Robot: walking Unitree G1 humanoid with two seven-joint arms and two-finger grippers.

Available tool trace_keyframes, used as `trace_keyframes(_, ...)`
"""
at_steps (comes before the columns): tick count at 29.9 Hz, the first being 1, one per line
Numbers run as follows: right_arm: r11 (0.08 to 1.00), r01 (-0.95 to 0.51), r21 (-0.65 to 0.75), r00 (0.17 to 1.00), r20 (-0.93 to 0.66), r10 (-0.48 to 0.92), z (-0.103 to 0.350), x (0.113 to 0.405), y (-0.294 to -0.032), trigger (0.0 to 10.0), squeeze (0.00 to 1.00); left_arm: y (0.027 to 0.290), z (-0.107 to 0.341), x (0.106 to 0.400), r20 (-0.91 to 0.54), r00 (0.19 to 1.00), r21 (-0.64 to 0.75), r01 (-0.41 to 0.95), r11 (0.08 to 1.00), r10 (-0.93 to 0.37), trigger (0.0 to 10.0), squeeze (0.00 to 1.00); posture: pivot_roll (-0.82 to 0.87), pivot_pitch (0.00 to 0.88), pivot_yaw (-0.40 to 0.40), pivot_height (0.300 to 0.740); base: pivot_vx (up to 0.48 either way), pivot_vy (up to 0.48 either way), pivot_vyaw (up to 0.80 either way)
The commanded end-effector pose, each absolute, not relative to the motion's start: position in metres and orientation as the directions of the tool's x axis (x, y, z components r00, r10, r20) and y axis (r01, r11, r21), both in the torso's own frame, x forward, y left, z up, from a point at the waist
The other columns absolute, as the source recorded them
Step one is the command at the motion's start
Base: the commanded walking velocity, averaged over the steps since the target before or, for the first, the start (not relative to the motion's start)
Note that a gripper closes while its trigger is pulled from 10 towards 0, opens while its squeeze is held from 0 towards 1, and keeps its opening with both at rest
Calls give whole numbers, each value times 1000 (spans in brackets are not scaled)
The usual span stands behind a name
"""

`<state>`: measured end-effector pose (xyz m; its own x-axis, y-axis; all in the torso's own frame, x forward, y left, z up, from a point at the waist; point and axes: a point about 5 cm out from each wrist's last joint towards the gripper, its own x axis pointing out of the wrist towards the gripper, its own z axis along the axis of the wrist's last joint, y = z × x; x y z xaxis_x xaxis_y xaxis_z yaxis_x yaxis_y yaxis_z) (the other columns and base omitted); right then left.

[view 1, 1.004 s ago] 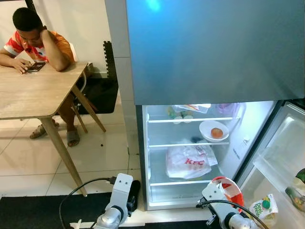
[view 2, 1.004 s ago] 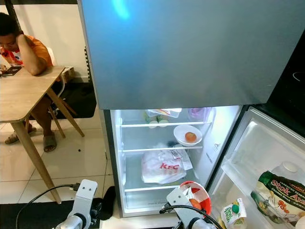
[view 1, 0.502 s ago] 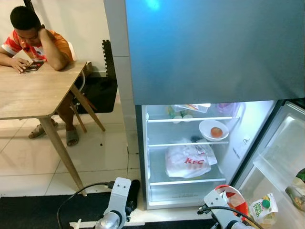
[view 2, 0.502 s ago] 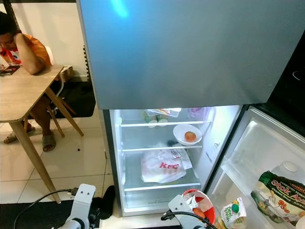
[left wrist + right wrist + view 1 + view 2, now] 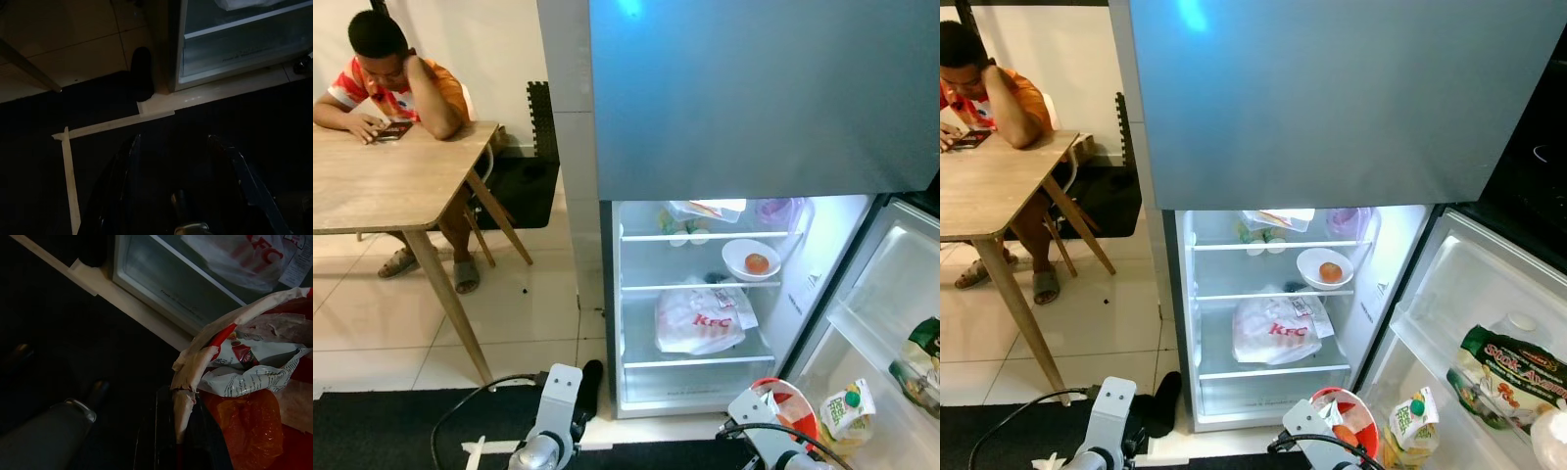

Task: Restocking fridge

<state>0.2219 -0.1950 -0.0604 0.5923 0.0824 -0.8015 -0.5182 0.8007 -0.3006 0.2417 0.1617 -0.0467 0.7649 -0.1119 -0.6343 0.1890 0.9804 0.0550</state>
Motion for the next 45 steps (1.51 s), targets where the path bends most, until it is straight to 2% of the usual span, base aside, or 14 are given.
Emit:
trace_keyframes(1,790,-522,-322,616,-783,88,-56,230,-193,10000,0,160,-48,240,-640,760,39,183,982,-116,10000,0,-16,0,-28,740,-349,0,0)
trace_keyframes(19,795,-516,-320,625,-775,93,-54,232,-192,10000,0,158,-45,244,-632,764,29,189,982,-129,10000,0,-23,0,-21,740,-382,0,0)
trace_keyframes(45,799,-511,-317,627,-773,94,-52,236,-192,10000,0,158,-43,247,-630,765,65,222,973,-133,10000,0,-24,0,-26,740,0,0,0)
